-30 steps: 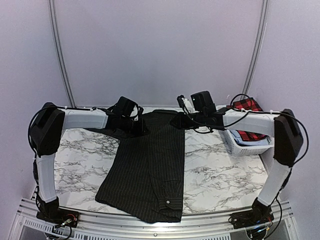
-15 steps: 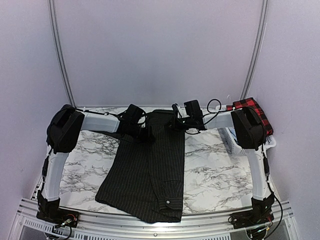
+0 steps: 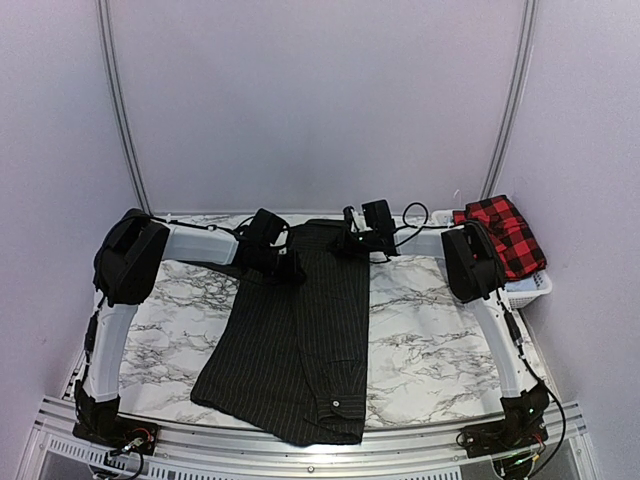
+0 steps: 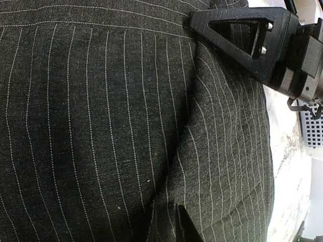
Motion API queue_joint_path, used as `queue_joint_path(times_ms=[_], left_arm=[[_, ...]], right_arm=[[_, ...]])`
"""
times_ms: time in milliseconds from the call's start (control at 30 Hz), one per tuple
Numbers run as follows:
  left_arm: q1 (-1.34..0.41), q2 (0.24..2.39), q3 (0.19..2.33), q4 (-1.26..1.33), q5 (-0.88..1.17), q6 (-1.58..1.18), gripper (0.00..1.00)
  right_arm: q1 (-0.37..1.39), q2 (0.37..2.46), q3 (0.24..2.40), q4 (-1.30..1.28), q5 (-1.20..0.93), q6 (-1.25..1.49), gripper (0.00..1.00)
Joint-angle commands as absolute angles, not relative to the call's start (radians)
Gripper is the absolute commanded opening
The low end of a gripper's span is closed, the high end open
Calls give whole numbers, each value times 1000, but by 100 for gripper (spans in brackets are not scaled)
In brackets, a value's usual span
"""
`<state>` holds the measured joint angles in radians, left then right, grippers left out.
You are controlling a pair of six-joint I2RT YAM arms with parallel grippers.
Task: Fold and stack the long sleeve shirts
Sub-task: Move the right arm to the center of the board with the 1/3-folded shirt.
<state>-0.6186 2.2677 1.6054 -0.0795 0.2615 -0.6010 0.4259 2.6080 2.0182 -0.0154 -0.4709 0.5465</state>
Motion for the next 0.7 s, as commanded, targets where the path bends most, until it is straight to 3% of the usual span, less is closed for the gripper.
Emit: queue_joint_path(times_ms=[0,133,233,467,667], left_arm=[[-611,2236,1589,-104,242,-585,19],[-611,2108,1482,-106,208,-559,34],[-611,1946,1351,-114,154,-534,39],[-612,1643,951,-151,59,-536,40],[-644,1532,752,-129,99,-538,35]], right_arm=[[386,2650,2054,-79,-427,560,11],[355,2650,2058,-112,-434,526,11],[324,2646,2060,-139,-441,482,11],[265,2678,2151,-241,-483,390,15],[267,2648,2234,-310,-515,345,26]])
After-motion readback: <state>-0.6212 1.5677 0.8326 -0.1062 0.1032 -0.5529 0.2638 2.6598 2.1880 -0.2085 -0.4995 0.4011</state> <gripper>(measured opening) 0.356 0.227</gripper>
